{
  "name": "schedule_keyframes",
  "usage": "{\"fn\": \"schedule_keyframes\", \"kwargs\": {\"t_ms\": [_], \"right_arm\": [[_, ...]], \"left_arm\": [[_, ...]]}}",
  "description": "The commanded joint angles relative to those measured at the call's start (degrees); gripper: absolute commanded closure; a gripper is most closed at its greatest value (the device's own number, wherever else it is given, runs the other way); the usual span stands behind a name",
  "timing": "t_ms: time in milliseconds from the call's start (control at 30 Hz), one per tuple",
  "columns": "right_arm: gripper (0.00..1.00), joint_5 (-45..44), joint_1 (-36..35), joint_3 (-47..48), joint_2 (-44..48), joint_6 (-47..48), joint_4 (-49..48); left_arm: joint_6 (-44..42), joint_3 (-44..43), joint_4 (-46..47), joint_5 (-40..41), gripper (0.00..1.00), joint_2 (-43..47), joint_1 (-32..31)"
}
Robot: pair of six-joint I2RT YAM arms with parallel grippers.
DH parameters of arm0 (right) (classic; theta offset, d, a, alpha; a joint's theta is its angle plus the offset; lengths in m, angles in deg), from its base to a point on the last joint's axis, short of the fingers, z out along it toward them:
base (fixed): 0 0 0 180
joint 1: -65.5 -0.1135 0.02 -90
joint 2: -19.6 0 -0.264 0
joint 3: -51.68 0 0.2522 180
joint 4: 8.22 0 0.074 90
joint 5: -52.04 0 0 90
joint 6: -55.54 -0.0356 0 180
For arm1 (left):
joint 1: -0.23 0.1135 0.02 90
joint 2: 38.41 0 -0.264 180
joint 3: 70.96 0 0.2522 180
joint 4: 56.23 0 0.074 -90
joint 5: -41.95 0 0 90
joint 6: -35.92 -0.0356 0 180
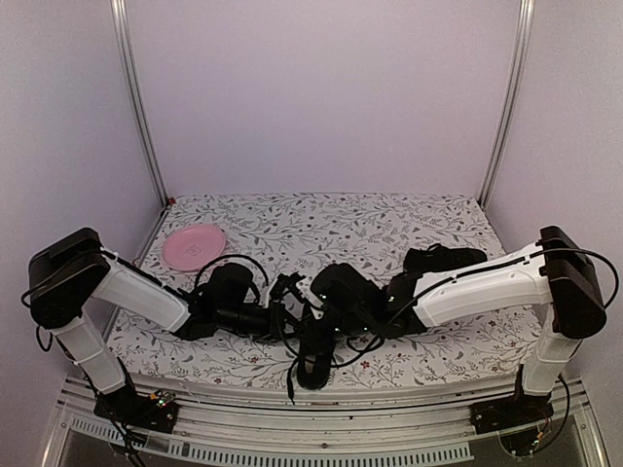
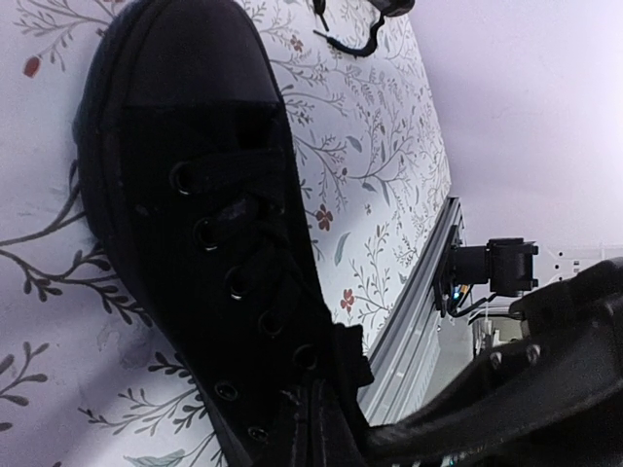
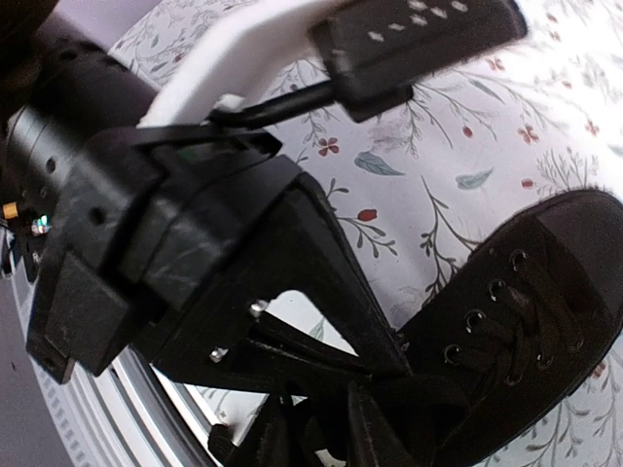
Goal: Tie the shoes
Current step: Tie the crossed shoelace on the shoe.
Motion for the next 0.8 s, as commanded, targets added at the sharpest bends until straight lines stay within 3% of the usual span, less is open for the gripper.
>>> {"fn": "schedule_keyframes", "kwargs": {"t_ms": [0, 100, 767], "right_arm": [[0.93, -1.09, -0.16, 1.62, -0.59, -0.1, -0.42], [0.97, -1.5, -0.2, 0.23, 0.91, -1.6, -1.49], [0.97, 3.5, 4.23, -13.85, 9.93, -14.76, -11.73]], "left_arm": [[-0.2, 0.28, 0.73, 0.2, 1.0, 1.43, -0.42], [0.07, 0.8, 0.3, 0.86, 1.0, 1.65, -0.43], [1.49, 3.81, -1.09, 3.88, 1.0, 4.33, -0.15]]}}
